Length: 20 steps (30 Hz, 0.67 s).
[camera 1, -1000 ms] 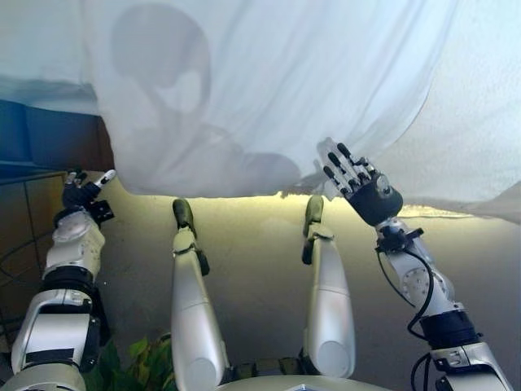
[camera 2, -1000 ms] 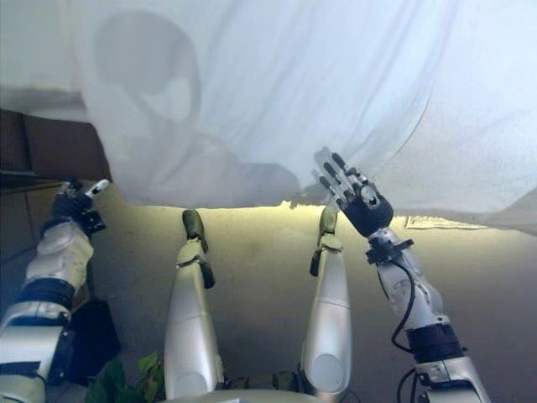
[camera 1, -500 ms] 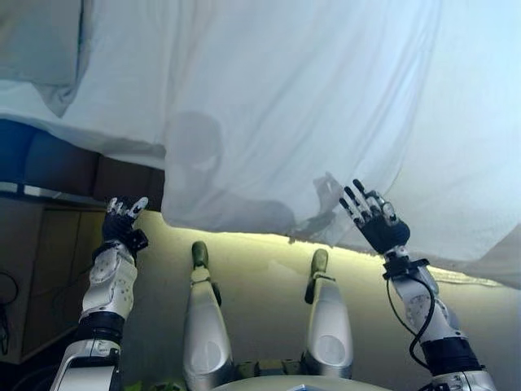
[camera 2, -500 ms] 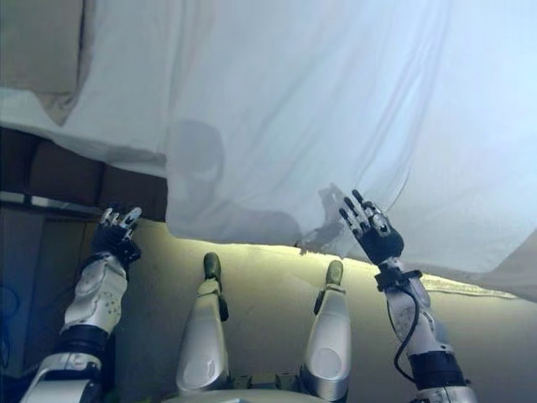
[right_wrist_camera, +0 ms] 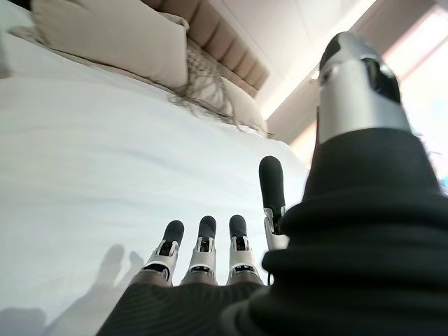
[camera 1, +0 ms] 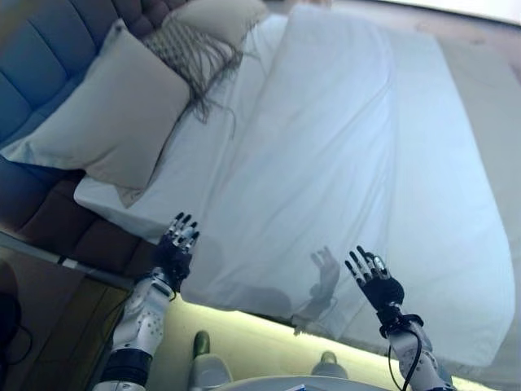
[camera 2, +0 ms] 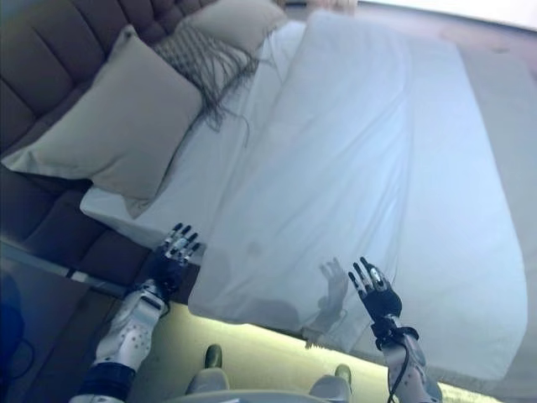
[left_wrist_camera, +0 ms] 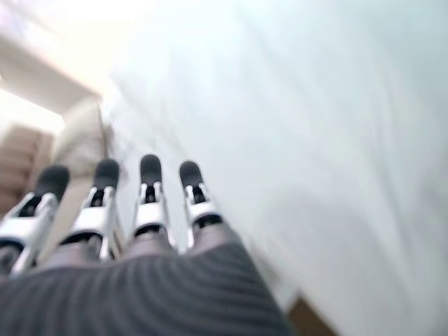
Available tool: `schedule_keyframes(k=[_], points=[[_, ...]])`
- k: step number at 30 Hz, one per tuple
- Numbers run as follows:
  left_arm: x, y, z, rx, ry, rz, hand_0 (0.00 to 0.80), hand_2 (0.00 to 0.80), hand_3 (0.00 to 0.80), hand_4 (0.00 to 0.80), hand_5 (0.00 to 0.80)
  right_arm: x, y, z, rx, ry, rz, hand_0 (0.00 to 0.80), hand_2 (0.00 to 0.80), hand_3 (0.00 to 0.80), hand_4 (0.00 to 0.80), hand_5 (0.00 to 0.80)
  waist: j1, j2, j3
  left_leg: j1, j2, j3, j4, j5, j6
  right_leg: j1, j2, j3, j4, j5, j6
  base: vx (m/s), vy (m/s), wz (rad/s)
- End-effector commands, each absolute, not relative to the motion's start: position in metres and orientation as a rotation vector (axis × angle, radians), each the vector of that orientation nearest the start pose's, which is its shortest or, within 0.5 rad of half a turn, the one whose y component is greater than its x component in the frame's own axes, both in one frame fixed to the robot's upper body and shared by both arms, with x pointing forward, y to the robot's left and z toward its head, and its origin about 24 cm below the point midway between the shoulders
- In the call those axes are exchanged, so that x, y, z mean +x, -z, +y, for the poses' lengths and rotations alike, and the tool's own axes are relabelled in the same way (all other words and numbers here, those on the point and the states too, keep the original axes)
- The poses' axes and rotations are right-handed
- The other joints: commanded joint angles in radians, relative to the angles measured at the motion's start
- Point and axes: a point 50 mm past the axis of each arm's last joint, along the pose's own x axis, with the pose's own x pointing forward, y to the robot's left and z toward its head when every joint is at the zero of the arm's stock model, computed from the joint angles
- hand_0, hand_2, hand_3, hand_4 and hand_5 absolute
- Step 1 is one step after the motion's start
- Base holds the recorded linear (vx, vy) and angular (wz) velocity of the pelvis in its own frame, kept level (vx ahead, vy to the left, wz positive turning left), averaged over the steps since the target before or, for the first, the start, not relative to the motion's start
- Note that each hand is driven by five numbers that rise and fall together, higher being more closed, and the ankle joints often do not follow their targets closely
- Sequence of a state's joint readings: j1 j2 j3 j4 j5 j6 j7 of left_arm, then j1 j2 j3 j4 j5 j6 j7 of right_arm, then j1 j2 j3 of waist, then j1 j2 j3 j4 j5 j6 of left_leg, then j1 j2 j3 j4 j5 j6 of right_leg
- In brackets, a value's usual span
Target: Make the bed neatly
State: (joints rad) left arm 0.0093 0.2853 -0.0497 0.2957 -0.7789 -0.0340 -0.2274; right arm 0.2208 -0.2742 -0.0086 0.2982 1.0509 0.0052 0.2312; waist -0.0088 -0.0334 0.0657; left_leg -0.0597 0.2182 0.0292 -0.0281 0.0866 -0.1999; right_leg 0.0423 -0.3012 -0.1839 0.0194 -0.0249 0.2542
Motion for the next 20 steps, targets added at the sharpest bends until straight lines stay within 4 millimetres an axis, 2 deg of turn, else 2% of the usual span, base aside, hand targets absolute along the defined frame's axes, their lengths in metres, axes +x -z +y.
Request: schedule_keyframes(k=[1, 7, 12, 20], points=[[0.254, -0.010, 0.207, -0.447, 0.115, 0.086, 0.000, 0.000, 0.000, 0.000, 0.000, 0.189, 0.042, -0.225, 0.768, 0.145, 0.286, 0.000, 0.000, 0.000, 0.000, 0.000, 0.018, -0.013, -0.008, 0.072, -0.010, 0.036, -0.043, 0.002, 0.075, -0.053, 0.014, 0.007, -0.025, 0.145, -0.061, 0.003, -0.057, -0.02], [0.235, 0.007, 0.195, -0.475, 0.127, 0.144, 0.000, 0.000, 0.000, 0.000, 0.000, 0.180, 0.053, -0.210, 0.701, 0.135, 0.350, 0.000, 0.000, 0.000, 0.000, 0.000, 0.027, -0.020, -0.035, 0.110, -0.012, 0.061, -0.055, -0.008, 0.078, -0.014, 0.026, 0.006, -0.073, 0.168, -0.067, -0.010, -0.041, -0.08], [0.220, 0.015, 0.201, -0.509, 0.114, 0.183, 0.000, 0.000, 0.000, 0.000, 0.000, 0.170, 0.050, -0.214, 0.682, 0.133, 0.319, 0.000, 0.000, 0.000, 0.000, 0.000, 0.017, -0.017, -0.037, 0.124, -0.009, 0.083, -0.048, -0.010, 0.083, -0.011, 0.032, 0.023, -0.066, 0.165, -0.073, 0.004, 0.001, -0.01], [0.219, 0.017, 0.210, -0.454, 0.082, 0.229, 0.000, 0.000, 0.000, 0.000, 0.000, 0.169, 0.046, -0.221, 0.614, 0.115, 0.297, 0.000, 0.000, 0.000, 0.000, 0.000, 0.013, -0.013, -0.043, 0.129, -0.011, 0.082, -0.051, -0.010, 0.083, -0.007, 0.029, 0.022, -0.067, 0.162, -0.070, 0.001, 0.004, 0.00]])
